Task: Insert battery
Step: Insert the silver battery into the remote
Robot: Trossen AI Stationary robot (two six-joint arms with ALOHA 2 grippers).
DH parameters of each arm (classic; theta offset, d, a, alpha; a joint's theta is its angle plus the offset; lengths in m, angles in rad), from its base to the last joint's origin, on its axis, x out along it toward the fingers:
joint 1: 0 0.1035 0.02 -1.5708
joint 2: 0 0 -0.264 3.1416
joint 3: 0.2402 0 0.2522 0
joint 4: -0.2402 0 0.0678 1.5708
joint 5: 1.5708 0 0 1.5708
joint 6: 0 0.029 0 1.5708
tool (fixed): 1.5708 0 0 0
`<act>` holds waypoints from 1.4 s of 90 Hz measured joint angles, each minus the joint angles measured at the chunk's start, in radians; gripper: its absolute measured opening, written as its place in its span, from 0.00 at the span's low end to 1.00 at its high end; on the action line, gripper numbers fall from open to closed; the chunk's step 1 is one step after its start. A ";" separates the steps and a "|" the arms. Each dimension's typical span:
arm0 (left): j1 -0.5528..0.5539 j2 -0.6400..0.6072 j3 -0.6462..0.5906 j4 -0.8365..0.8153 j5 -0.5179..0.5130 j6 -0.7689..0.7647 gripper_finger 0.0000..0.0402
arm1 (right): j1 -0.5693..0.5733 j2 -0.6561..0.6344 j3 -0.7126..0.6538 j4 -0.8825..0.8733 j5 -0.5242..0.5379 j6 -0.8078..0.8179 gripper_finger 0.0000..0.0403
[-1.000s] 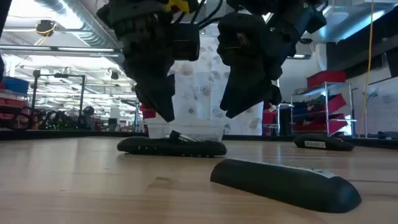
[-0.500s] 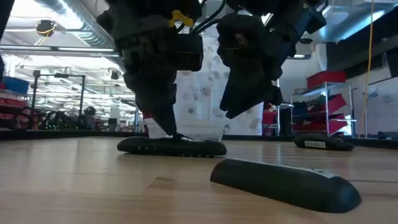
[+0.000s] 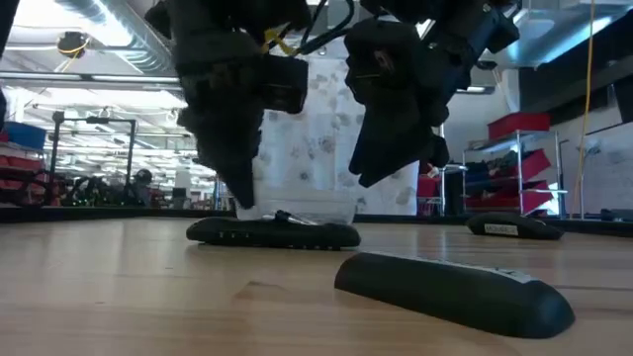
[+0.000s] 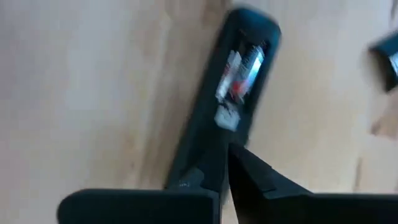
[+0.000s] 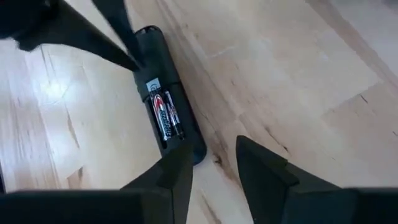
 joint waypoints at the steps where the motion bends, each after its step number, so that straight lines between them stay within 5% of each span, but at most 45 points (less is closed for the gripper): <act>1: 0.000 0.001 0.000 0.004 -0.002 -0.001 0.00 | 0.000 0.000 0.000 -0.001 0.000 0.000 0.26; 86: 0.000 0.140 0.001 0.195 0.114 -0.023 0.00 | 0.000 0.000 0.000 -0.003 0.000 0.007 0.26; 126: 0.005 0.034 -0.002 0.160 0.088 -0.083 0.00 | 0.000 0.000 0.000 0.001 0.010 0.002 0.26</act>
